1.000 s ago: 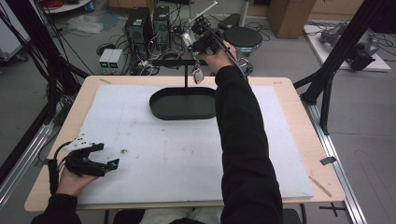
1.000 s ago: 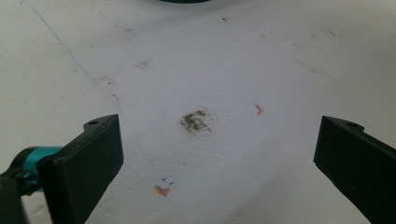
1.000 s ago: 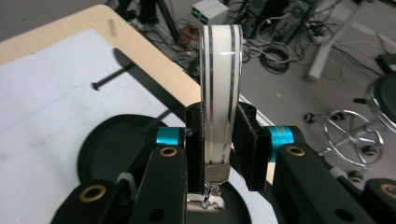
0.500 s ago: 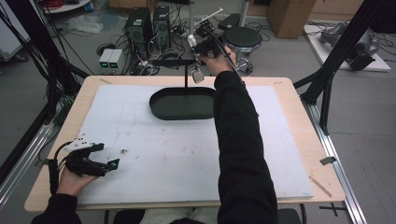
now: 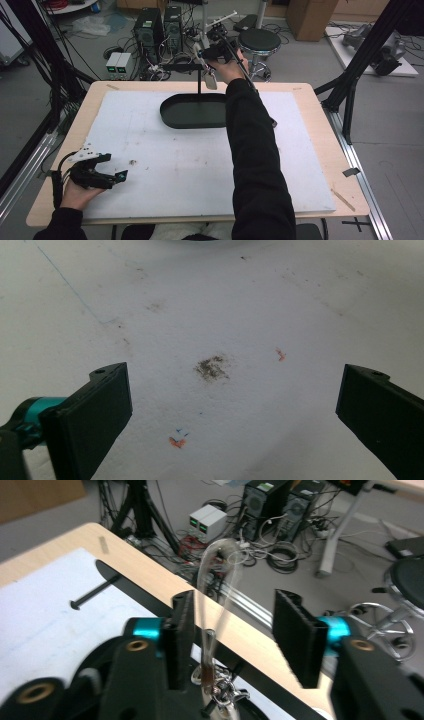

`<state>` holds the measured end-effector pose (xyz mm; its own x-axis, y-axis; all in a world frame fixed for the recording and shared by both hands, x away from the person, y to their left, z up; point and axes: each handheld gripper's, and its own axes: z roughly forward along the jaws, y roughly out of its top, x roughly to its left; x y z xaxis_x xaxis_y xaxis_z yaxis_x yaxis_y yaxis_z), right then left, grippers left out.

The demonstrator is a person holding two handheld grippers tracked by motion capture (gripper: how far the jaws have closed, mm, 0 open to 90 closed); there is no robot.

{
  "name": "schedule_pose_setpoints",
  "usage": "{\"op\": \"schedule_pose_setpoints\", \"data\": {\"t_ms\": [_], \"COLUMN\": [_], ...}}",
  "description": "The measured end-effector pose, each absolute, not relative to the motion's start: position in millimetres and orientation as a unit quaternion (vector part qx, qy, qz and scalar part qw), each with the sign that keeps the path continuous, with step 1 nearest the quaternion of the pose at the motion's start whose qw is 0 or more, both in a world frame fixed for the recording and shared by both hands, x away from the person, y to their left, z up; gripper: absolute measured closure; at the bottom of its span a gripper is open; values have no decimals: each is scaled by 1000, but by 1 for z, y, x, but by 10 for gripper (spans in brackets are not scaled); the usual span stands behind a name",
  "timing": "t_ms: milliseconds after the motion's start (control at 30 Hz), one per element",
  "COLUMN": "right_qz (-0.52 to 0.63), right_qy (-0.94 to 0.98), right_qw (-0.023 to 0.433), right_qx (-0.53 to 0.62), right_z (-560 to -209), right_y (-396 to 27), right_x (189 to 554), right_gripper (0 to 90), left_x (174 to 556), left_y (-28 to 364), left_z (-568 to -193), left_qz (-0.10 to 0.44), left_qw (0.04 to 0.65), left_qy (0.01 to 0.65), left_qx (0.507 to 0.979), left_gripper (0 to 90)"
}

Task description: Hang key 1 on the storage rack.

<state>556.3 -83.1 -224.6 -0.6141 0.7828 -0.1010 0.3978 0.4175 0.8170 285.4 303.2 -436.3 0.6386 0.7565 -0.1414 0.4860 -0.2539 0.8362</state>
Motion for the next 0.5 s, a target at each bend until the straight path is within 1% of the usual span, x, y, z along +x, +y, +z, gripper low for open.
{"op": "schedule_pose_setpoints", "data": {"t_ms": [67,100,167,200,267,300,333,500], "right_qz": [389,389,388,388,387,387,388,390], "right_qy": [805,804,803,804,807,808,807,802], "right_qw": [257,257,251,242,229,227,225,223], "right_qx": [367,370,376,379,381,382,384,394], "right_z": [-226,-227,-230,-232,-236,-238,-240,-247], "right_y": [-84,-85,-88,-91,-93,-95,-96,-106], "right_x": [555,555,555,555,556,556,555,553], "right_gripper": [422,392,271,189,91,79,6,7], "left_x": [286,286,286,286,286,286,286,285], "left_y": [303,303,303,303,303,303,303,302], "left_z": [-436,-437,-437,-436,-437,-437,-437,-437], "left_qz": [145,145,145,145,146,146,146,145], "left_qw": [461,461,461,461,461,461,460,460], "left_qy": [398,398,398,398,398,398,398,397], "left_qx": [779,780,779,780,780,780,780,781], "left_gripper": [19,19,19,19,19,19,19,19]}}
